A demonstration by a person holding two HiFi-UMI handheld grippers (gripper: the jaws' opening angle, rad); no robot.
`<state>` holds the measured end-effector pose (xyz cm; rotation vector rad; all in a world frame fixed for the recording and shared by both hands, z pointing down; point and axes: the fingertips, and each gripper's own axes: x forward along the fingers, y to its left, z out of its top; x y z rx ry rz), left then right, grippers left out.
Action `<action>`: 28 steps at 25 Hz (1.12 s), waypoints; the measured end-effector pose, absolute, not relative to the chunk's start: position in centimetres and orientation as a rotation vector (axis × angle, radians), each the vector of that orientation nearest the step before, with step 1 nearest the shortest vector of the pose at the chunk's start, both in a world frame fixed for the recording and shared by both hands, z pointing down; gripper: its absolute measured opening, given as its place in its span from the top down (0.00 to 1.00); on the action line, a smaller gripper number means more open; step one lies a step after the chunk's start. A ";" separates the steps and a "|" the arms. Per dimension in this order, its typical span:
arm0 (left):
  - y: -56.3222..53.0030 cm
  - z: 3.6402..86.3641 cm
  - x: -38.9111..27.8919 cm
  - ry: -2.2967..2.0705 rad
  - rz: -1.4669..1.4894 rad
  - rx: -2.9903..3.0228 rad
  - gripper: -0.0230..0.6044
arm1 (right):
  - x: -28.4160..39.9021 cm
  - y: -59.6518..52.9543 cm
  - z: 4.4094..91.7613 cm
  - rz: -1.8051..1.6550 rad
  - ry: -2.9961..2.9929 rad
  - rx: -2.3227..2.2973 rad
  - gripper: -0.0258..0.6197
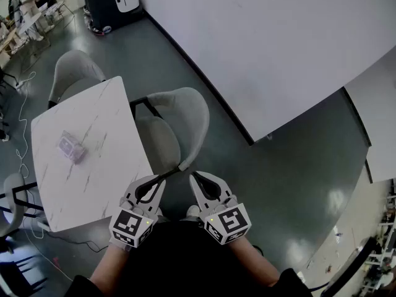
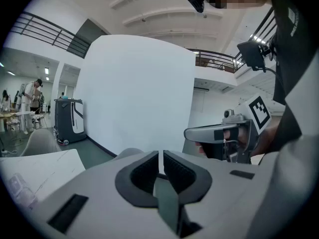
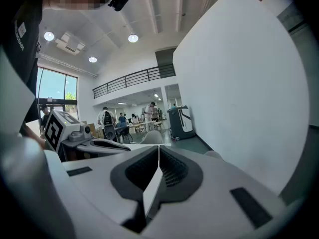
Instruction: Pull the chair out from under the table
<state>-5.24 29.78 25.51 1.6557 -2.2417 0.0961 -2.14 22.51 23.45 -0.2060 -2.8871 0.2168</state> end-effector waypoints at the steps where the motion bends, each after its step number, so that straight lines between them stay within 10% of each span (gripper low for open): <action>1: 29.8 25.5 -5.1 -2.241 0.097 1.659 0.95 | -2.0 22.5 23.5 0.218 -2.887 -0.204 0.94; 28: 25.7 27.4 -0.2 -2.279 0.173 1.479 0.87 | 4.1 17.1 25.6 0.294 -2.844 -0.299 0.94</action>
